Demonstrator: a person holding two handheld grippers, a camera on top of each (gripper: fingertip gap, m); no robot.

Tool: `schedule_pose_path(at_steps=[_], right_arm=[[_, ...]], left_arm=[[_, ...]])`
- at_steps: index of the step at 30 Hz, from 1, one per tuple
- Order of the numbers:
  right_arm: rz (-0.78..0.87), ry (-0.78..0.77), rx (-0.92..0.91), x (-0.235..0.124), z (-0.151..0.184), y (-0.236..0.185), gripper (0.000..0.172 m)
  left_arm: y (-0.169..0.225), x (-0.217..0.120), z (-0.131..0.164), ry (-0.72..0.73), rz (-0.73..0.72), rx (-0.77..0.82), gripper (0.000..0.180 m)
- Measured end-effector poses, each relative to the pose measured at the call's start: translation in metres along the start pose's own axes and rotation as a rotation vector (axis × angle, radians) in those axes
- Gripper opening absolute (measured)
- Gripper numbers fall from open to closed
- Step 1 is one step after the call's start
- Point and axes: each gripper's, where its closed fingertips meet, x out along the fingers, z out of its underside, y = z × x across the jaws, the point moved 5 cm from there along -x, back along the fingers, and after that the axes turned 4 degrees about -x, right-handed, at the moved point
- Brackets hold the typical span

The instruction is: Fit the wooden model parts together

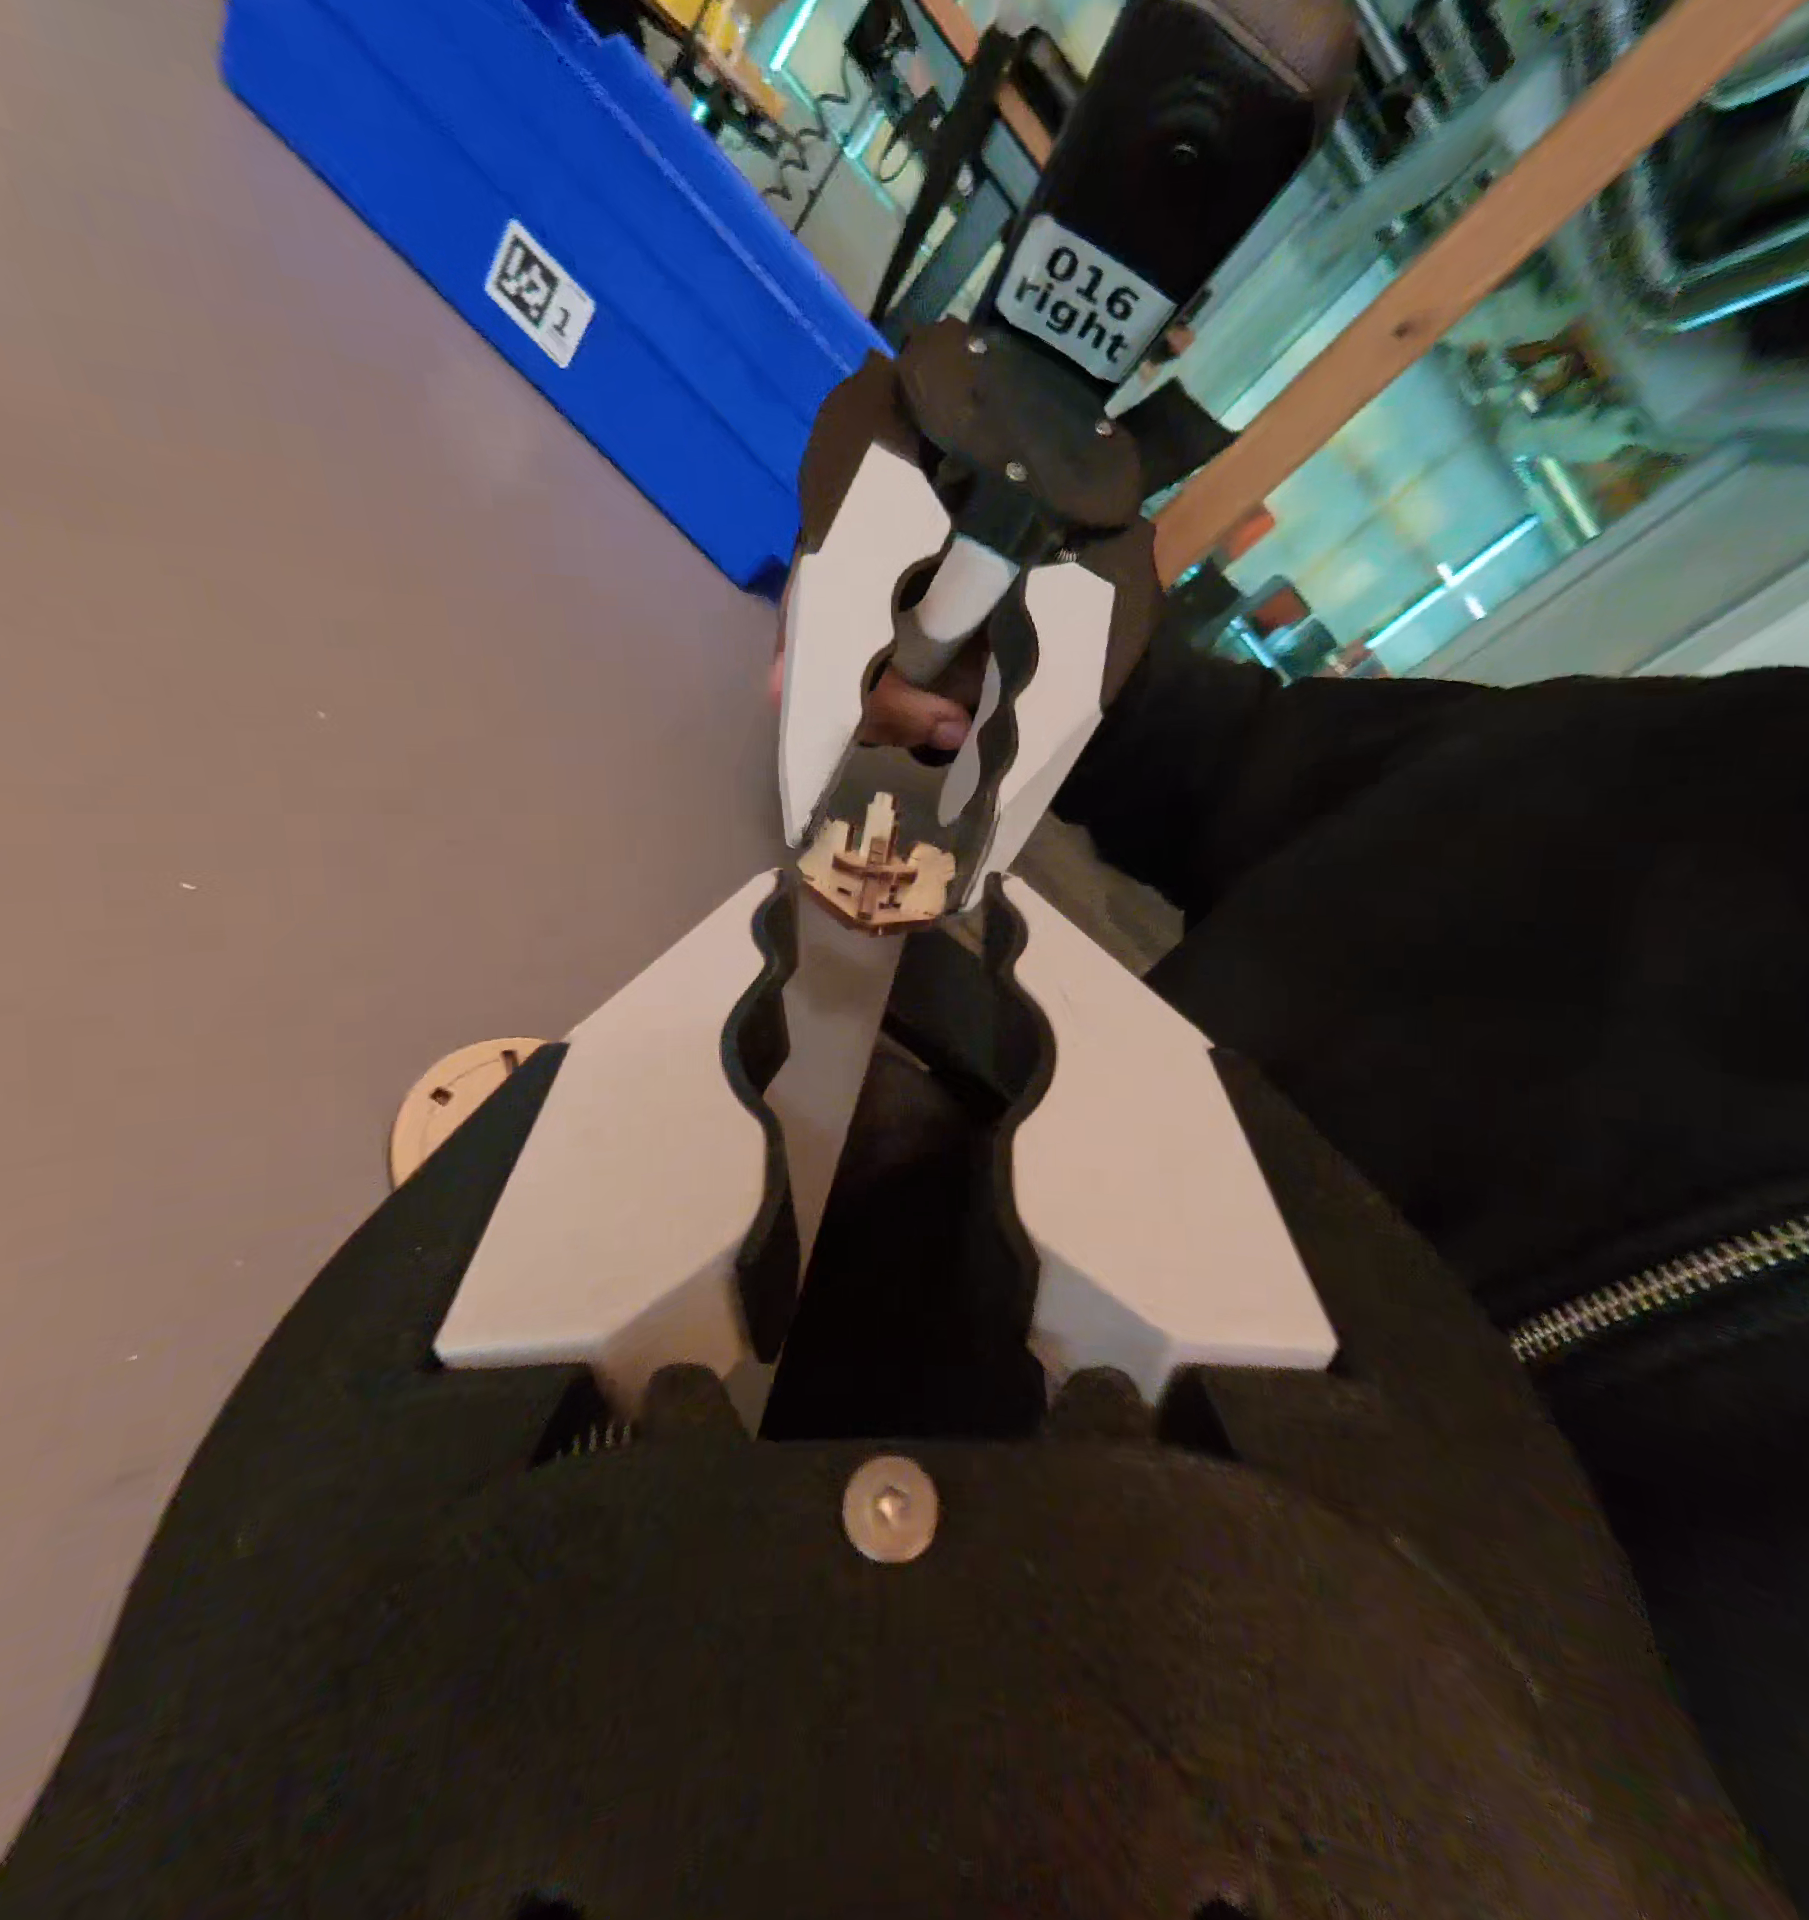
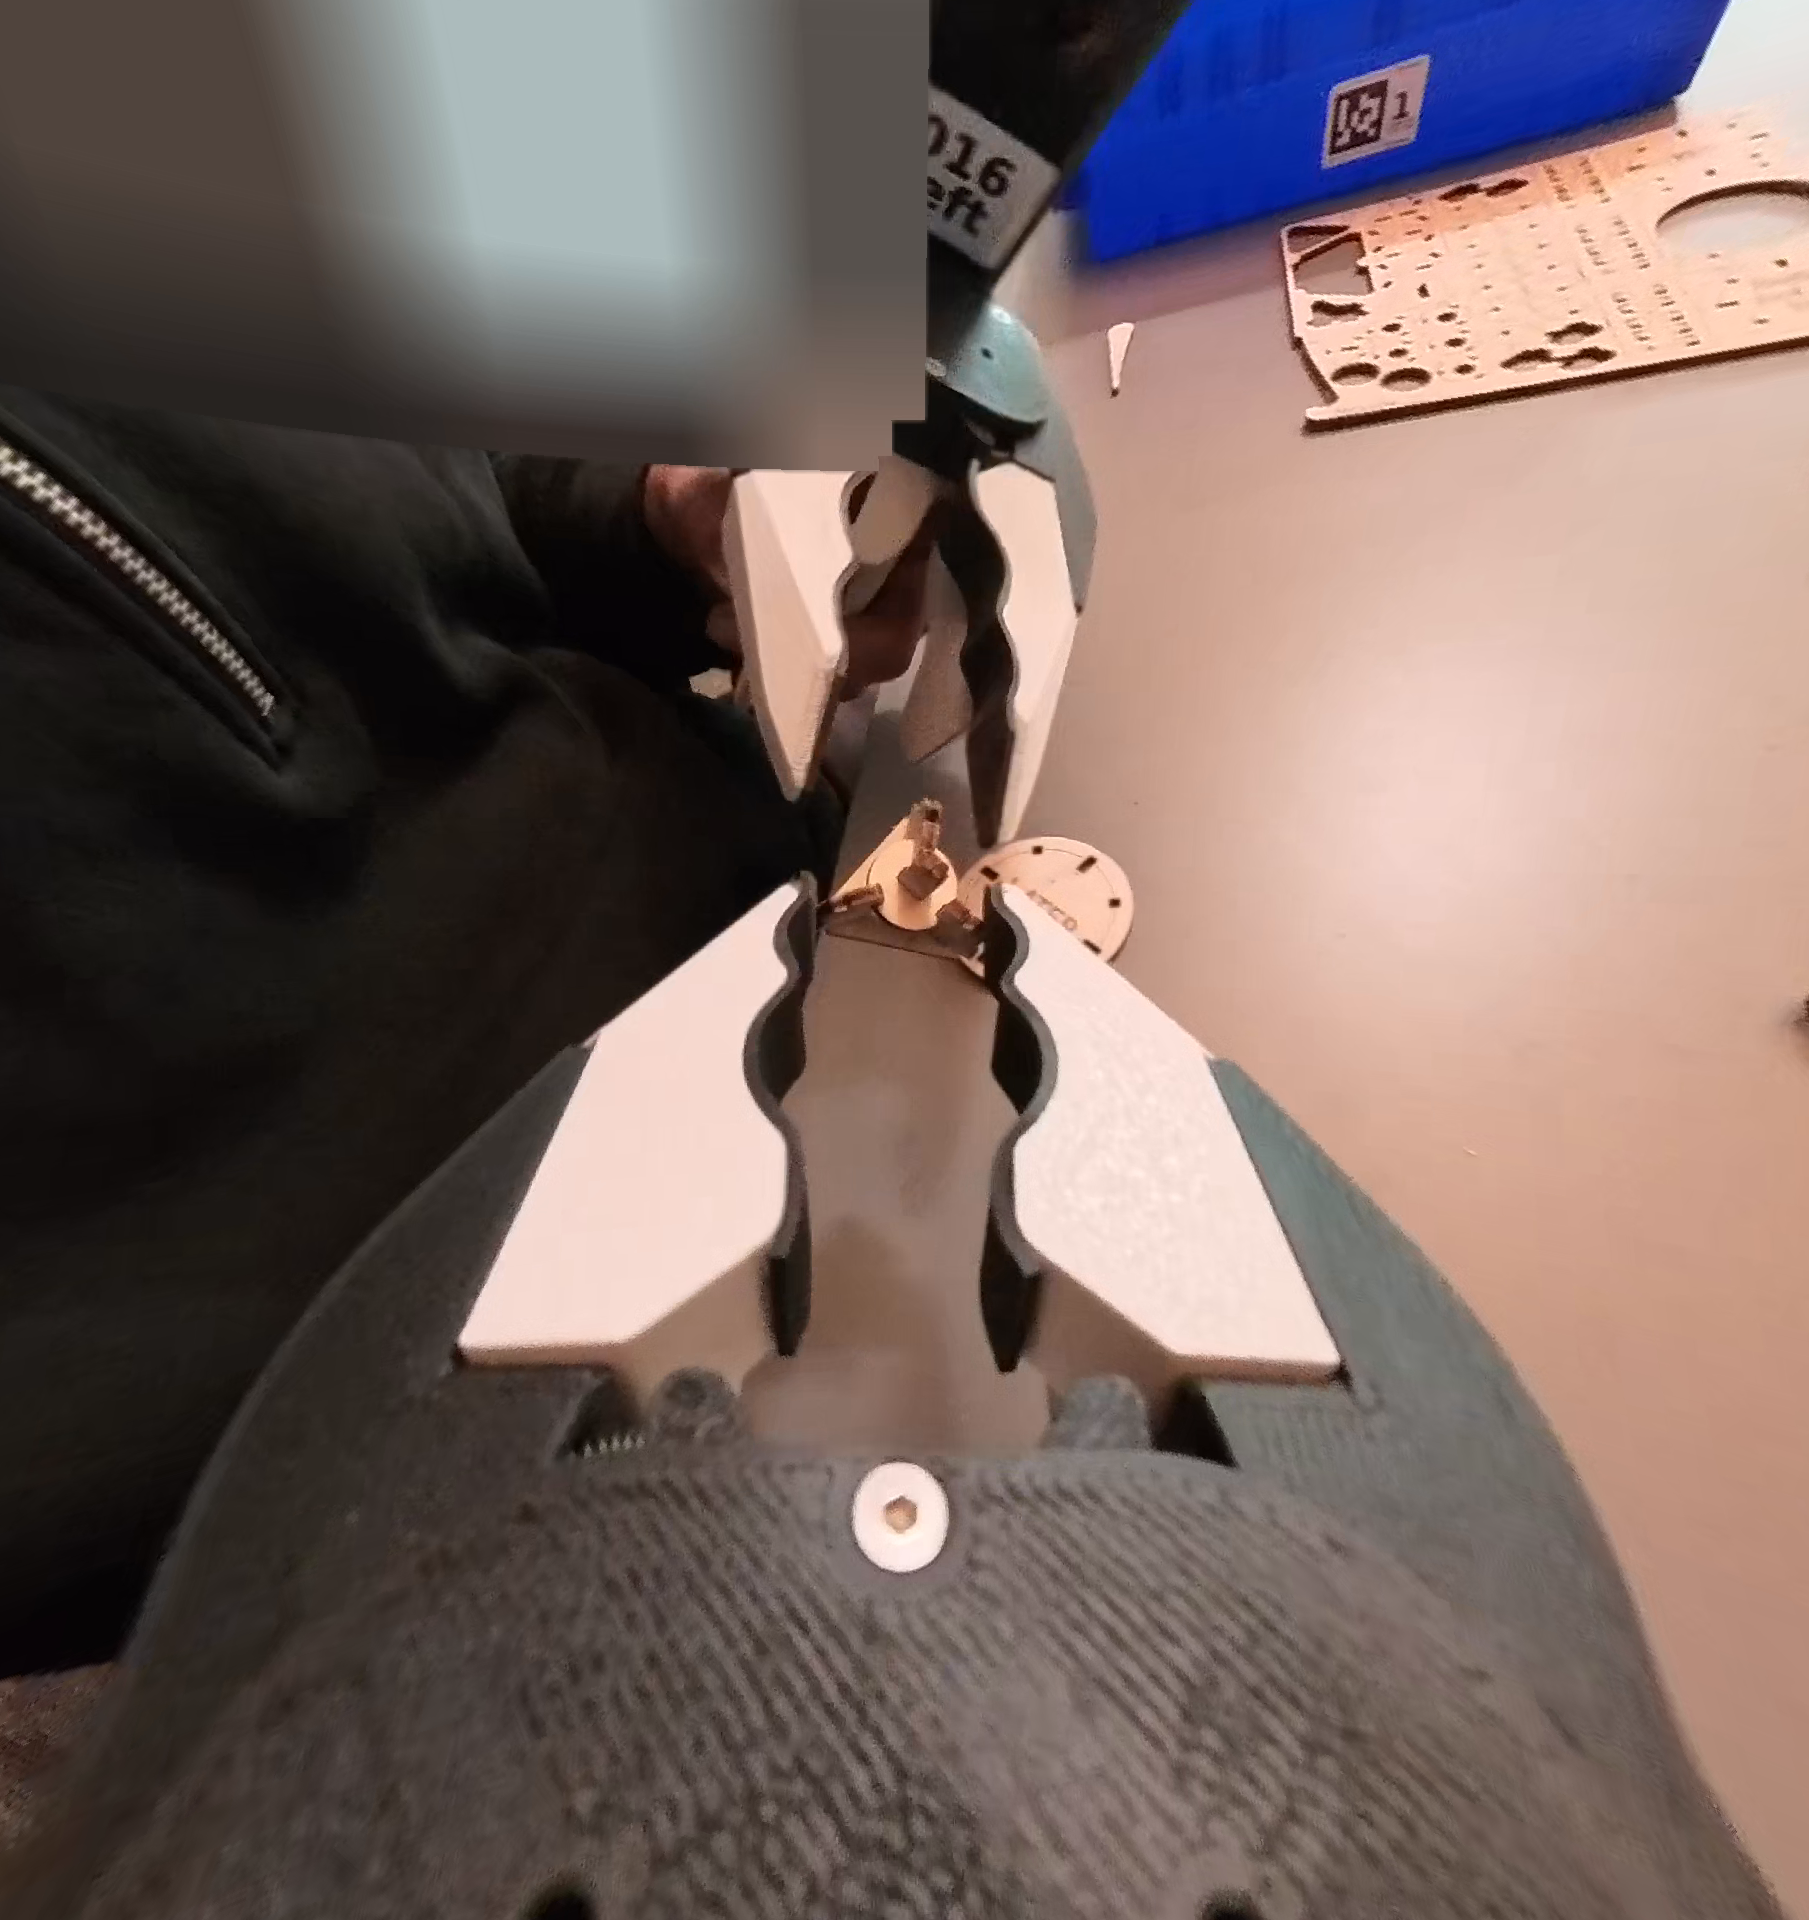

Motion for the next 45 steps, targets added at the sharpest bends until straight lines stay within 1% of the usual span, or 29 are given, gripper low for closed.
schedule_pose_path(at_steps=[2, 3, 6, 7, 8, 10, 12, 14, 17, 24, 29, 32, 33, 35, 37, 39, 40, 42, 44, 45], right_arm=[[-0.012, -0.003, -0.021, 0.000, -0.003, -0.004, 0.030], [-0.018, 0.002, -0.027, -0.001, -0.005, -0.005, 0.031], [-0.034, 0.030, -0.050, -0.002, -0.011, -0.009, 0.031], [-0.034, 0.034, -0.066, -0.003, -0.012, -0.011, 0.030], [-0.028, 0.034, -0.088, -0.003, -0.013, -0.012, 0.030], [-0.009, 0.027, -0.129, -0.004, -0.015, -0.014, 0.030], [0.001, 0.027, -0.154, -0.005, -0.017, -0.016, 0.030], [0.020, 0.028, -0.177, -0.006, -0.019, -0.017, 0.030], [0.069, 0.003, -0.226, -0.007, -0.018, -0.016, 0.031], [0.194, -0.074, -0.382, -0.007, -0.022, -0.019, 0.031], [0.298, -0.177, -0.578, -0.003, -0.023, -0.022, 0.036], [0.388, -0.276, -0.735, 0.001, -0.019, -0.021, 0.042], [0.427, -0.298, -0.791, 0.002, -0.019, -0.021, 0.046], [0.505, -0.326, -0.933, 0.001, -0.021, -0.022, 0.053], [0.588, -0.385, -1.142, 0.003, -0.020, -0.025, 0.058], [0.653, -0.452, -1.369, 0.007, -0.017, -0.028, 0.058], [0.663, -0.476, -1.450, 0.010, -0.015, -0.030, 0.055], [0.660, -0.500, -1.510, 0.016, -0.011, -0.030, 0.056], [0.680, -0.486, -1.532, 0.017, -0.013, -0.028, 0.063], [0.686, -0.479, -1.551, 0.017, -0.015, -0.027, 0.063]], left_arm=[[0.001, 0.002, 0.003, -0.011, 0.014, -0.012, 0.031], [0.001, 0.004, 0.005, -0.023, 0.024, -0.021, 0.032], [0.004, 0.009, 0.008, -0.036, 0.089, -0.090, 0.044], [0.006, 0.009, 0.008, -0.030, 0.127, -0.123, 0.044], [0.008, 0.010, 0.008, -0.021, 0.165, -0.158, 0.043], [0.010, 0.009, 0.008, -0.008, 0.216, -0.201, 0.030], [0.010, 0.010, 0.008, -0.007, 0.227, -0.220, 0.020], [0.010, 0.009, 0.008, -0.002, 0.246, -0.246, 0.017], [0.007, 0.008, 0.006, 0.028, 0.274, -0.308, 0.005], [0.001, 0.009, 0.007, 0.075, 0.330, -0.419, 0.002], [0.002, 0.009, 0.006, 0.090, 0.376, -0.452, 0.001], [0.001, 0.007, 0.005, 0.097, 0.378, -0.459, 0.001], [0.000, 0.006, 0.004, 0.101, 0.376, -0.464, 0.001], [-0.003, 0.004, 0.003, 0.112, 0.372, -0.486, 0.001], [-0.007, 0.001, 0.002, 0.120, 0.375, -0.519, 0.001], [-0.009, 0.000, 0.002, 0.119, 0.383, -0.544, 0.048], [-0.009, -0.001, 0.002, 0.117, 0.388, -0.551, 0.071], [-0.009, 0.000, 0.002, 0.112, 0.394, -0.556, 0.117], [-0.007, 0.001, 0.004, 0.101, 0.395, -0.557, 0.160], [-0.007, 0.002, 0.004, 0.096, 0.398, -0.559, 0.180]])
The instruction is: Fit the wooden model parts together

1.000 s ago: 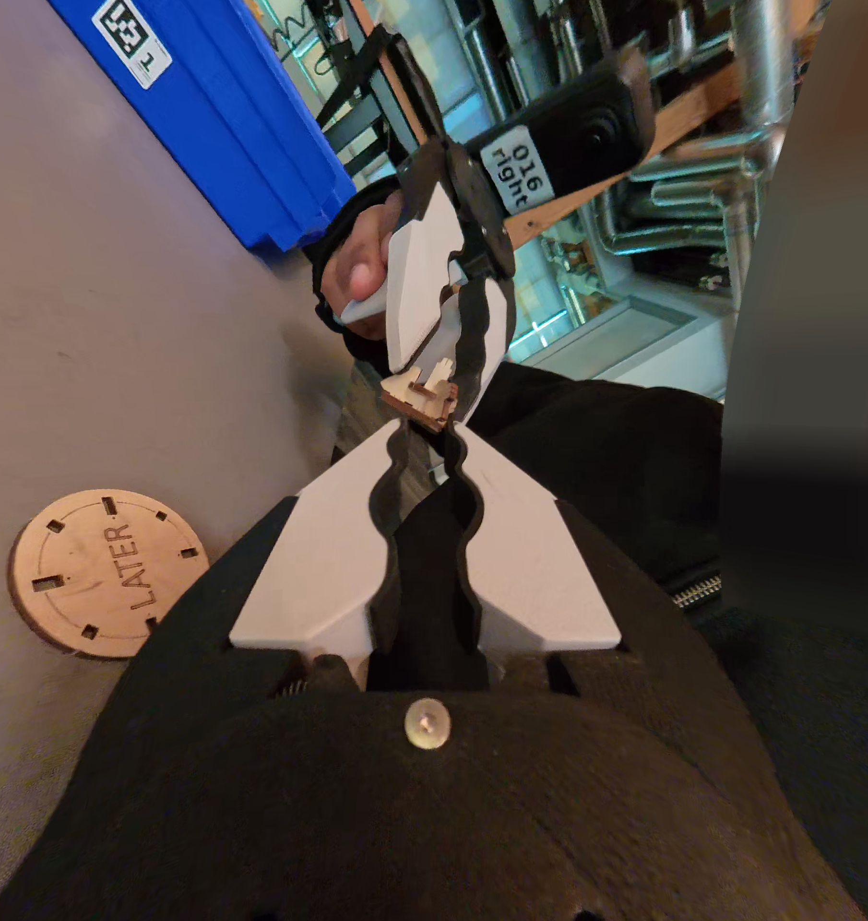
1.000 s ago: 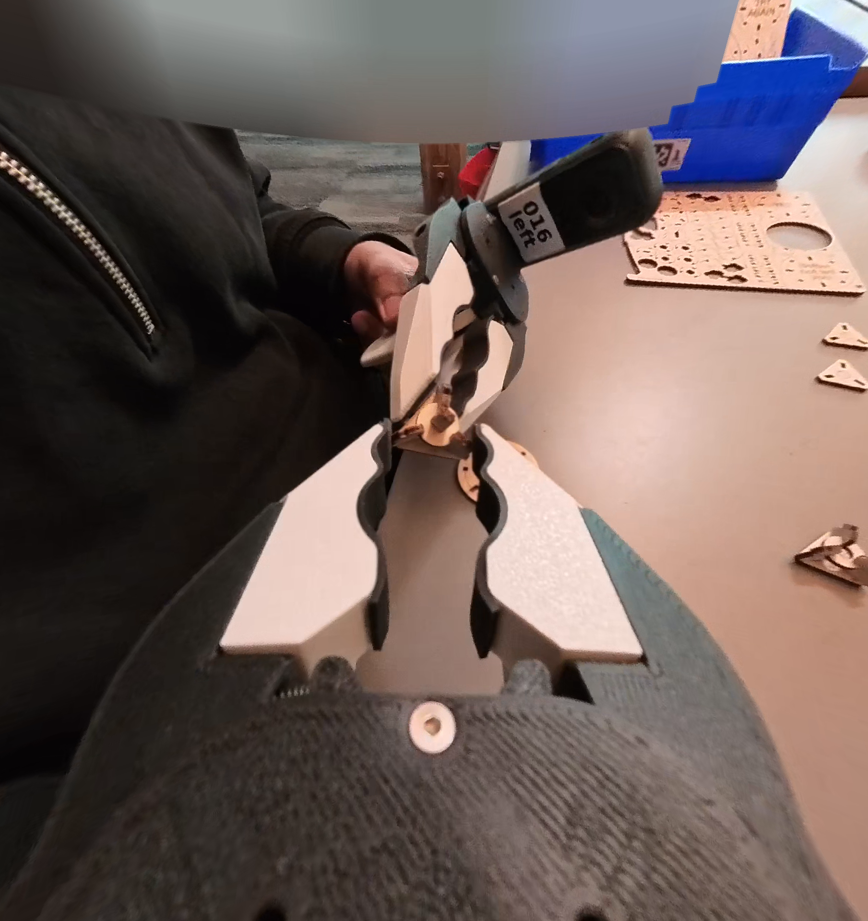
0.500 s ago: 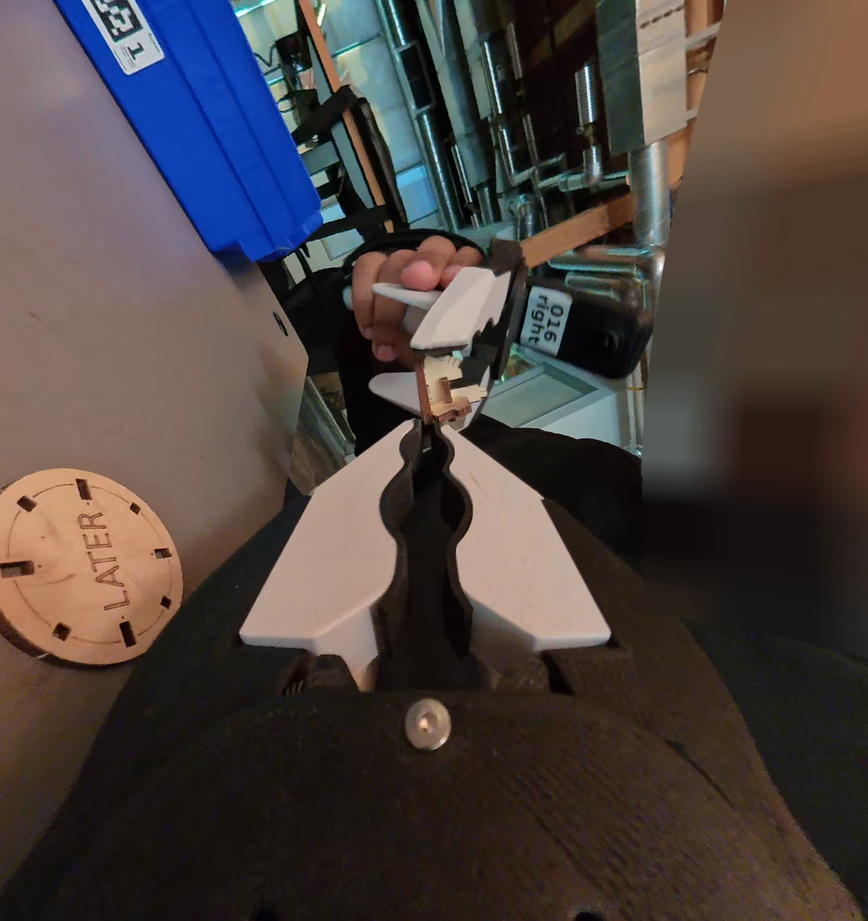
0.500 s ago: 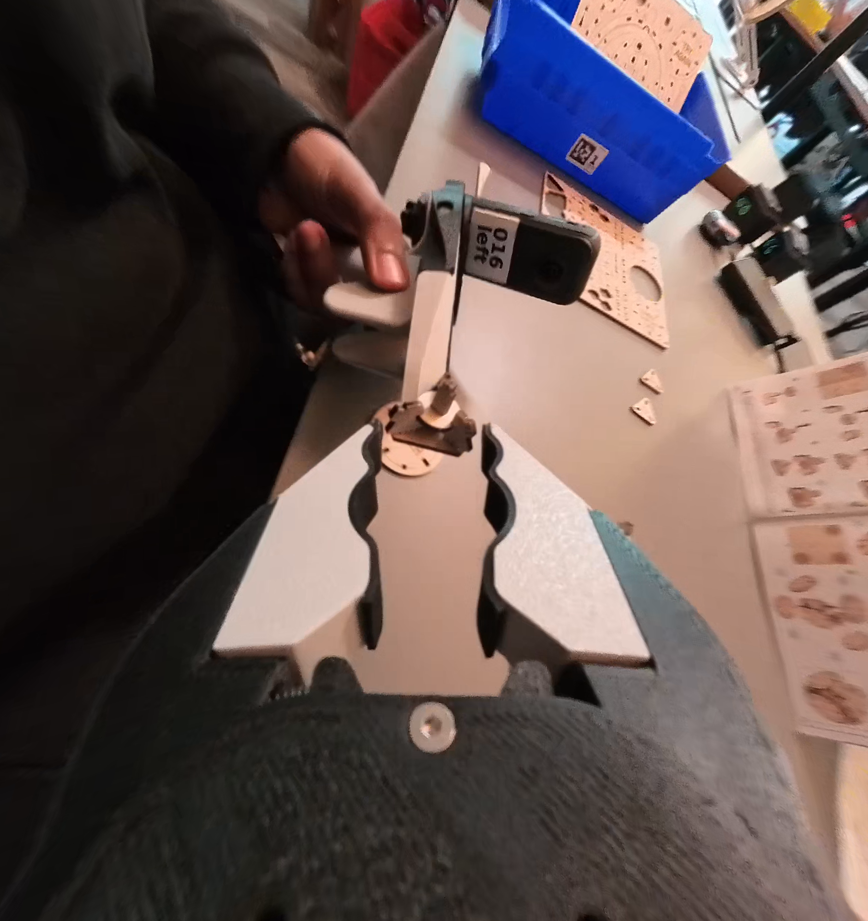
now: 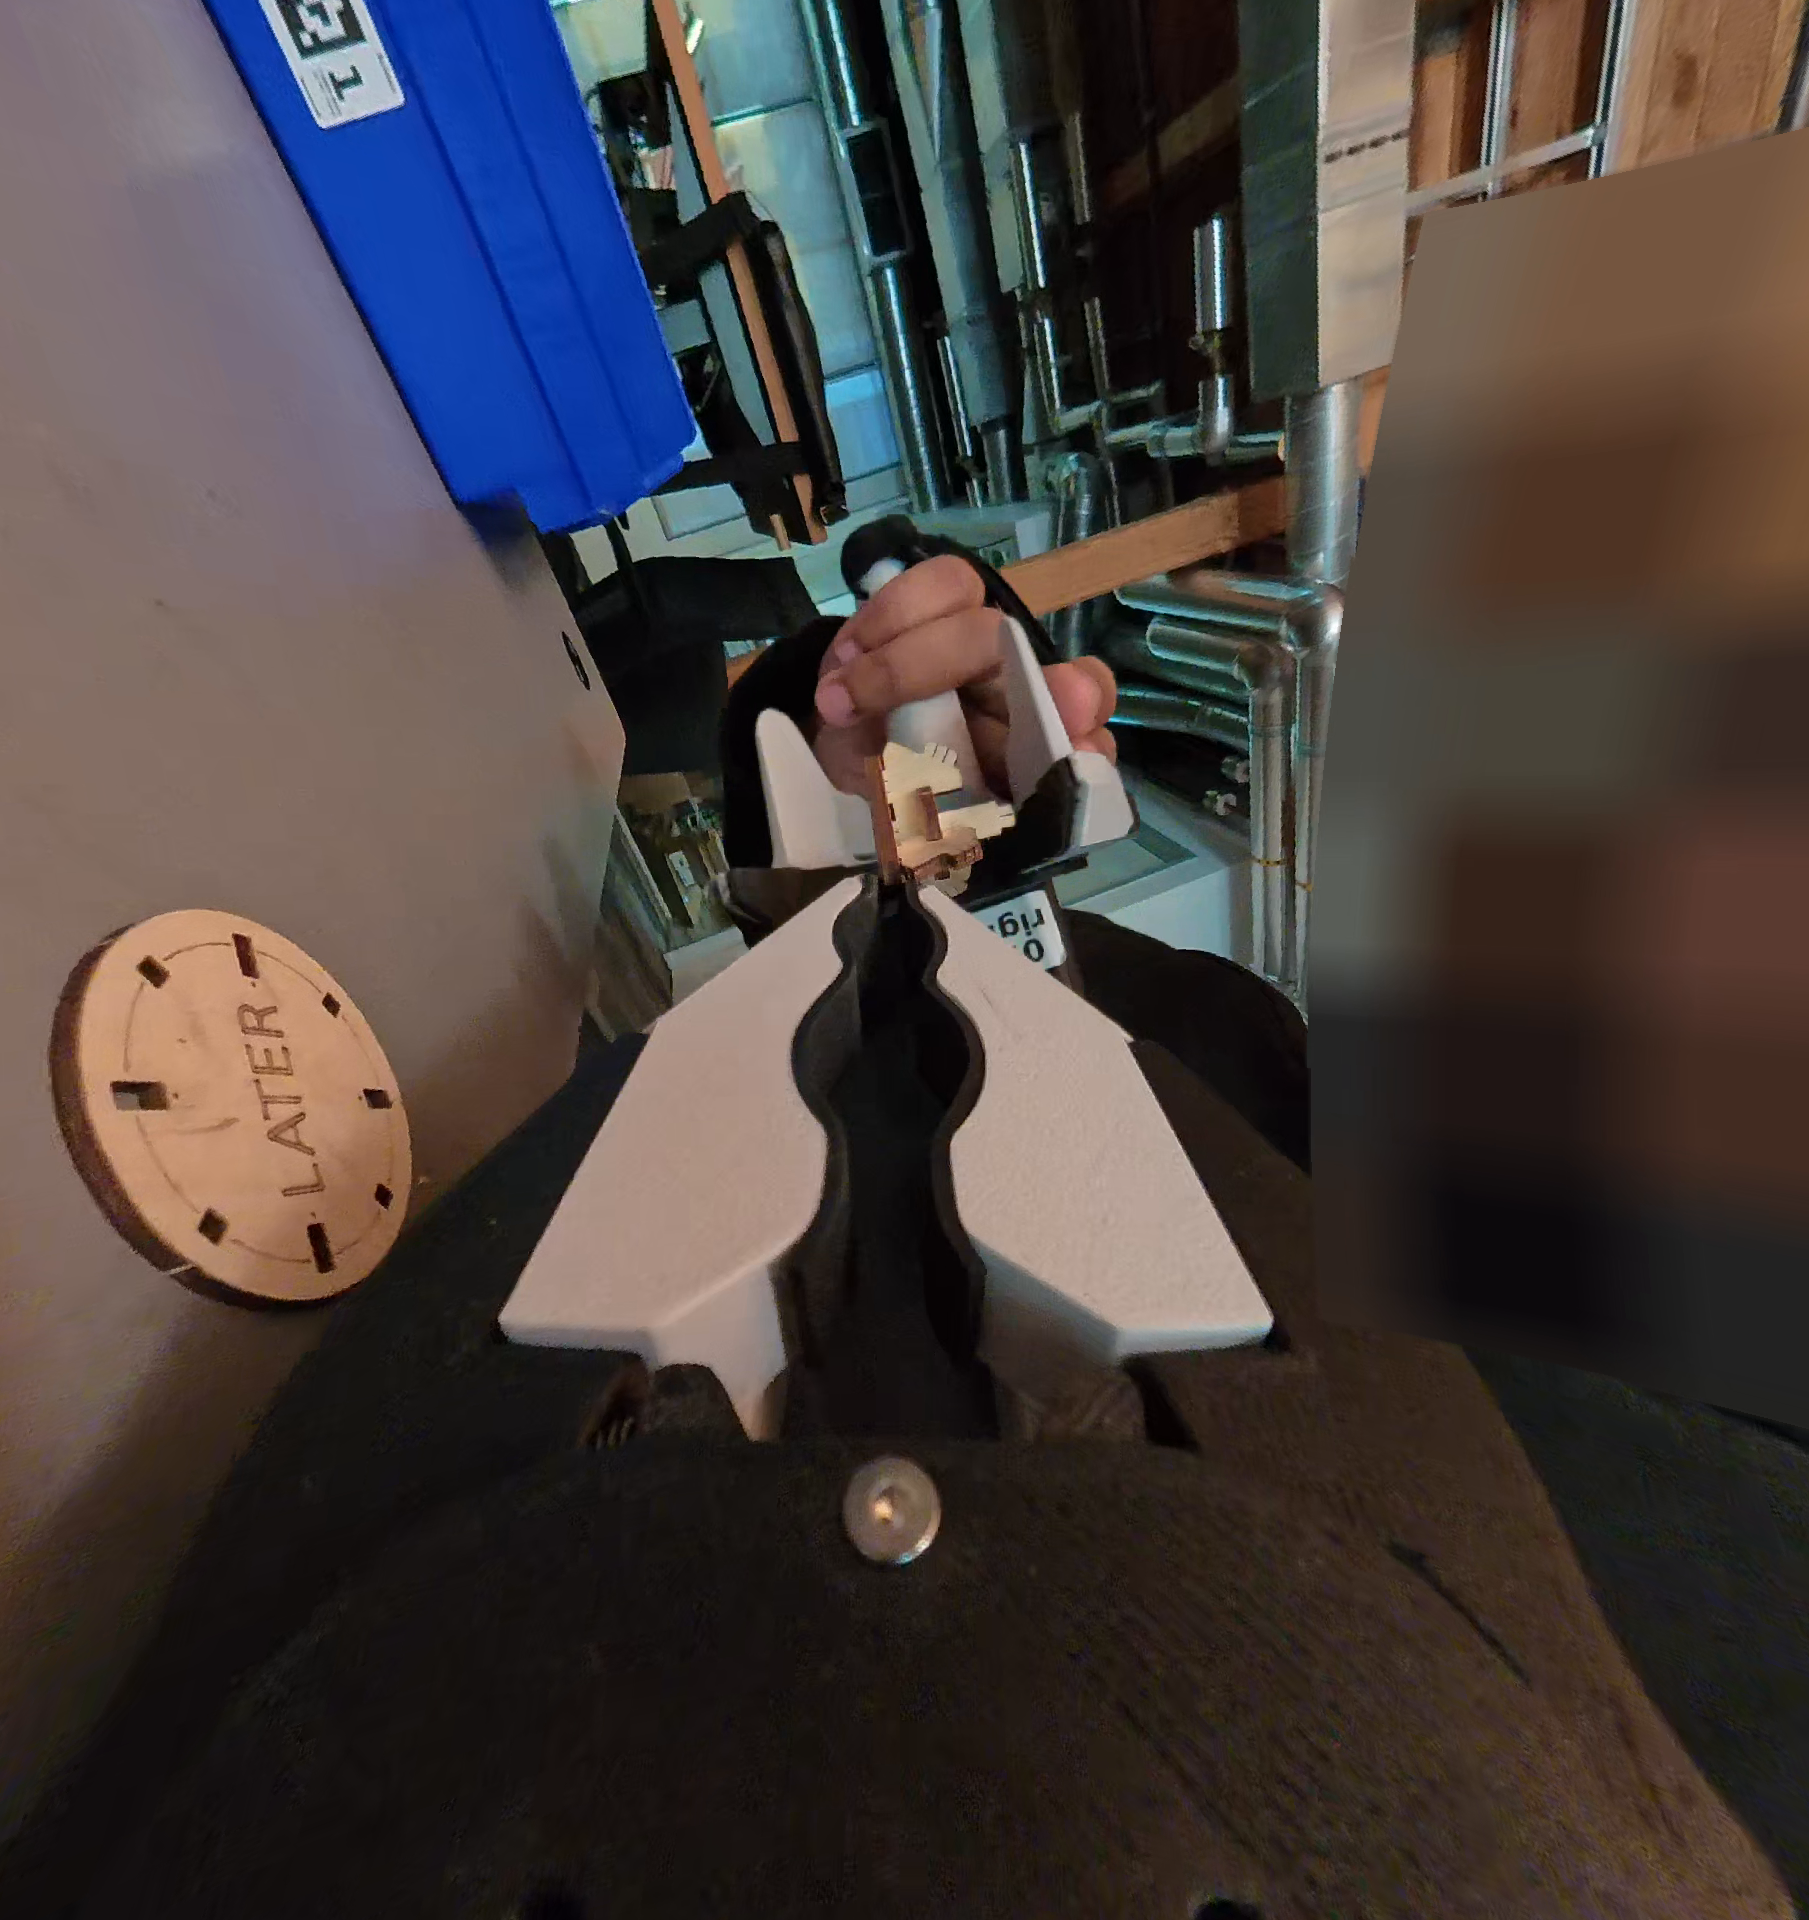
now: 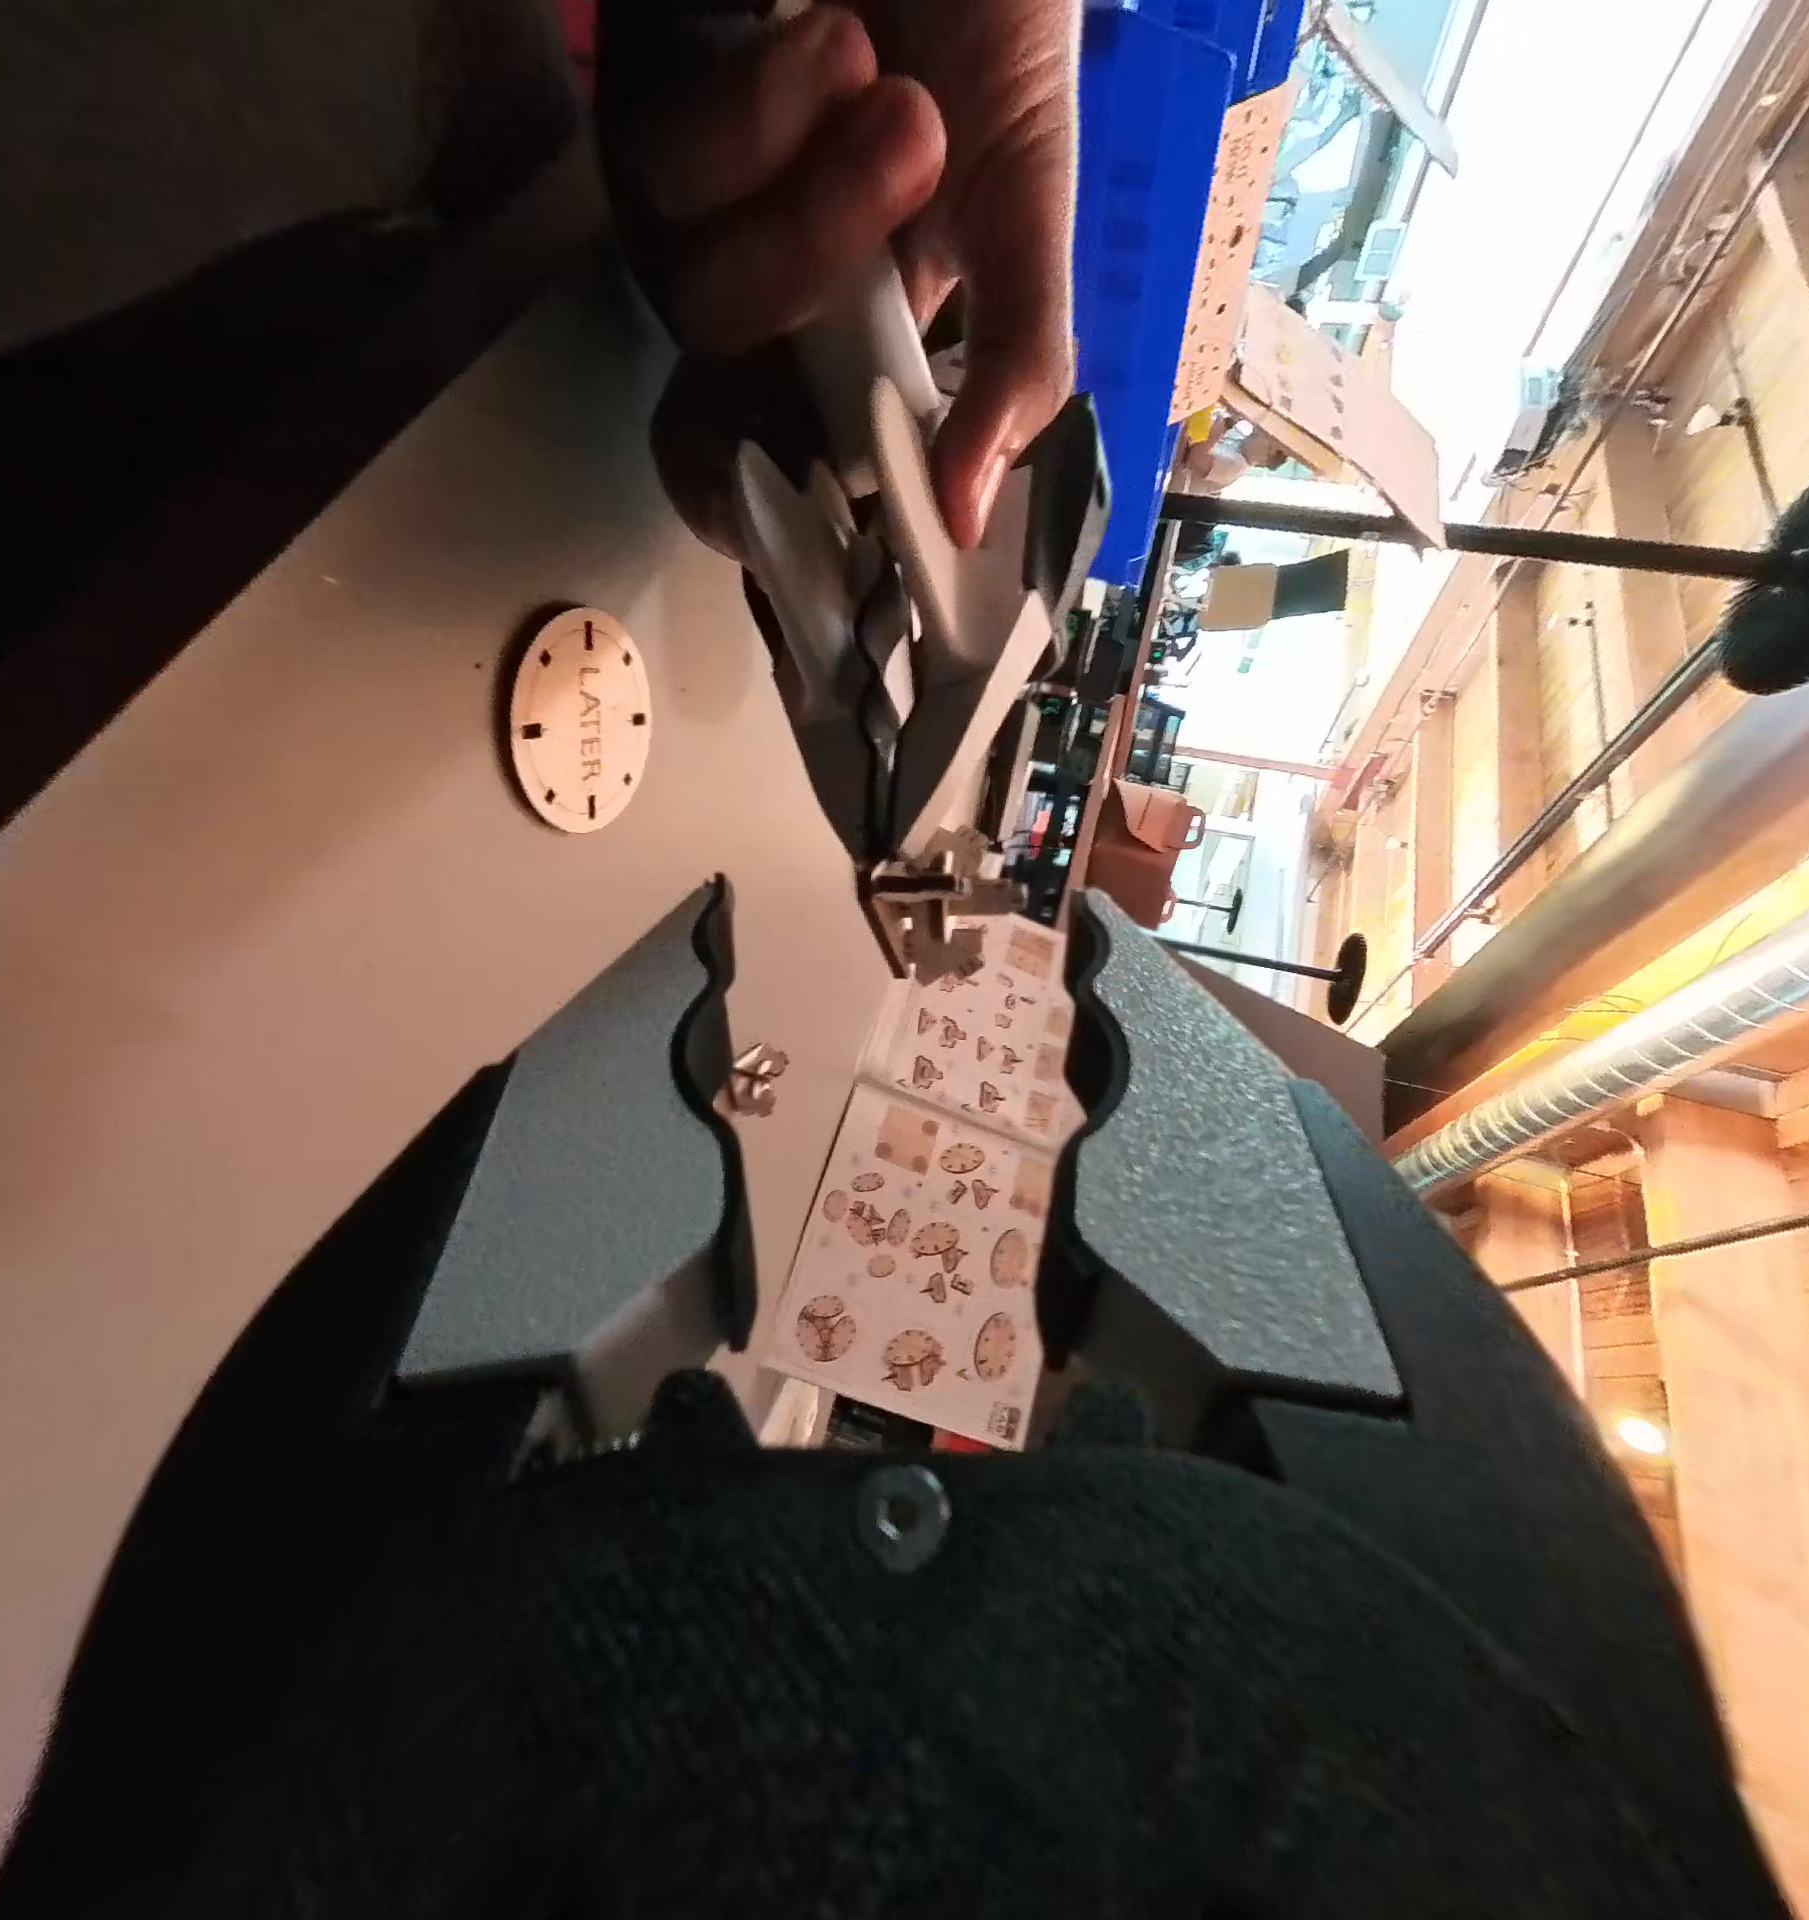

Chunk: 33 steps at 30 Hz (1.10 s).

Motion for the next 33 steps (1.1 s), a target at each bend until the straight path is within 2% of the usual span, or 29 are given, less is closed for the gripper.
schedule_pose_path(at_steps=[4, 5, 8, 11, 15, 21, 24, 30, 33], right_arm=[[0.002, 0.022, -0.059, 0.003, -0.004, -0.001, 0.060], [0.000, 0.035, -0.066, 0.004, -0.006, -0.001, 0.060], [-0.012, 0.063, -0.058, 0.004, -0.009, 0.000, 0.048], [-0.004, 0.078, -0.056, 0.004, -0.009, 0.004, 0.026], [0.003, 0.081, -0.049, 0.004, -0.009, 0.007, 0.027], [0.001, 0.084, -0.036, 0.005, -0.009, 0.006, 0.036], [-0.007, 0.071, -0.044, 0.005, -0.006, 0.006, 0.022], [-0.019, 0.058, 0.019, 0.005, -0.006, 0.011, 0.021], [-0.008, 0.034, 0.108, 0.005, 0.000, 0.014, 0.021]], left_arm=[[0.002, 0.001, 0.002, -0.014, 0.018, -0.016, 0.179], [0.002, 0.001, 0.002, -0.016, 0.028, -0.017, 0.000], [0.003, 0.001, 0.004, -0.035, 0.043, -0.024, 0.000], [0.003, 0.001, 0.006, -0.051, 0.049, -0.029, 0.002], [0.005, 0.000, 0.005, -0.052, 0.076, -0.044, 0.001], [0.005, -0.001, 0.005, -0.055, 0.081, -0.051, 0.002], [0.004, -0.001, 0.006, -0.059, 0.075, -0.048, 0.002], [0.008, -0.001, 0.006, -0.054, 0.093, -0.032, 0.001], [0.011, -0.006, 0.004, -0.037, 0.076, -0.004, 0.015]])
